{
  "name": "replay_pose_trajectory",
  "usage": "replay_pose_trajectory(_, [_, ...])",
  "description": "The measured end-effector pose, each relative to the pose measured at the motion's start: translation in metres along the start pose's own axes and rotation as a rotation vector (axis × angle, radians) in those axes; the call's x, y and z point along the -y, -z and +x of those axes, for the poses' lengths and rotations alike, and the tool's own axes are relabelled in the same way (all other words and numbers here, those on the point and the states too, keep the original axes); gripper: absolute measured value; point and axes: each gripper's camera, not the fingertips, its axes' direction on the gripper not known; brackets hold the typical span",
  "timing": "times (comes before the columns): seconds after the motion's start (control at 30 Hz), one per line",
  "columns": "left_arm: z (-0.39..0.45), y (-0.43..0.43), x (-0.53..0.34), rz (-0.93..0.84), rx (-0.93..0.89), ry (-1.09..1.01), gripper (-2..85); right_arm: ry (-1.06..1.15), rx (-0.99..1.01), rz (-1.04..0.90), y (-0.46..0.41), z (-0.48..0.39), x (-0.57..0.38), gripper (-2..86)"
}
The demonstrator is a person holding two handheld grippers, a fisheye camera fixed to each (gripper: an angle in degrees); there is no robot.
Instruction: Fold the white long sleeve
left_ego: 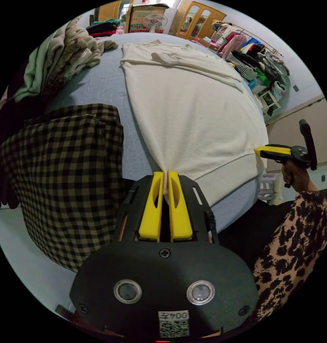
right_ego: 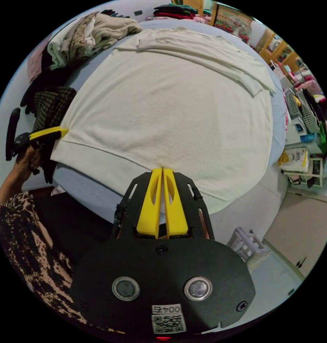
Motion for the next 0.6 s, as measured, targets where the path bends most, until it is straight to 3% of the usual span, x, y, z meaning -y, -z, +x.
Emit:
replay_pose_trajectory(0.33, [-0.068, -0.015, 0.022, -0.14, -0.437, 0.119, 6.4, -0.047, 0.029, -0.013, 0.016, 0.014, -0.005, -0.7])
replay_pose_trajectory(0.6, [-0.07, -0.012, 0.014, -0.162, -0.473, 0.103, 6.0, -0.036, 0.013, -0.009, 0.036, 0.033, -0.022, -0.6])
